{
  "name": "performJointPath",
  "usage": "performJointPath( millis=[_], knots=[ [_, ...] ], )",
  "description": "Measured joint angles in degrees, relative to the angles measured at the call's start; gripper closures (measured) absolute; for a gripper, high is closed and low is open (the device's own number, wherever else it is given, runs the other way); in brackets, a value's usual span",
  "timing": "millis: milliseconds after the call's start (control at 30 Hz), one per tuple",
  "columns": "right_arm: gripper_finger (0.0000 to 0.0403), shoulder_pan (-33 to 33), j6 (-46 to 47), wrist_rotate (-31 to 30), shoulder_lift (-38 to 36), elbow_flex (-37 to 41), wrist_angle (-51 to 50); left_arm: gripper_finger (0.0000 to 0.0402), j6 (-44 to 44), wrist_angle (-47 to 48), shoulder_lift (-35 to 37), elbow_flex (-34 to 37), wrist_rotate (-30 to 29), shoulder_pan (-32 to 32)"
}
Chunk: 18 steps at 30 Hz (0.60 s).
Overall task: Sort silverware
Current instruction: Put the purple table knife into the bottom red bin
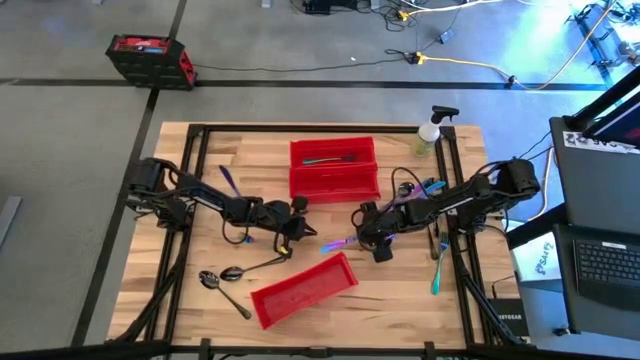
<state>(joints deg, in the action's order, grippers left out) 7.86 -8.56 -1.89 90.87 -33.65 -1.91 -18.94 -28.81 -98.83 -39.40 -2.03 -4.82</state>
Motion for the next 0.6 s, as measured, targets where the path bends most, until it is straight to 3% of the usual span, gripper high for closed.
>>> performJointPath(
  millis=[233,500,600],
  knots=[
    [0.0395,-1.2,7.8,-1.2,0.1,0.0,2.1,0.0402,2.2,-0.6,-1.0,0.0,-2.0,0.0],
    [0.0397,-1.6,11.4,-2.7,0.3,0.2,5.3,0.0402,3.6,-0.6,-1.0,0.0,-3.3,0.8],
    [0.0402,-1.6,13.5,-3.1,0.3,0.2,5.3,0.0402,8.2,-1.9,-1.1,0.0,-5.9,1.4]
  ],
)
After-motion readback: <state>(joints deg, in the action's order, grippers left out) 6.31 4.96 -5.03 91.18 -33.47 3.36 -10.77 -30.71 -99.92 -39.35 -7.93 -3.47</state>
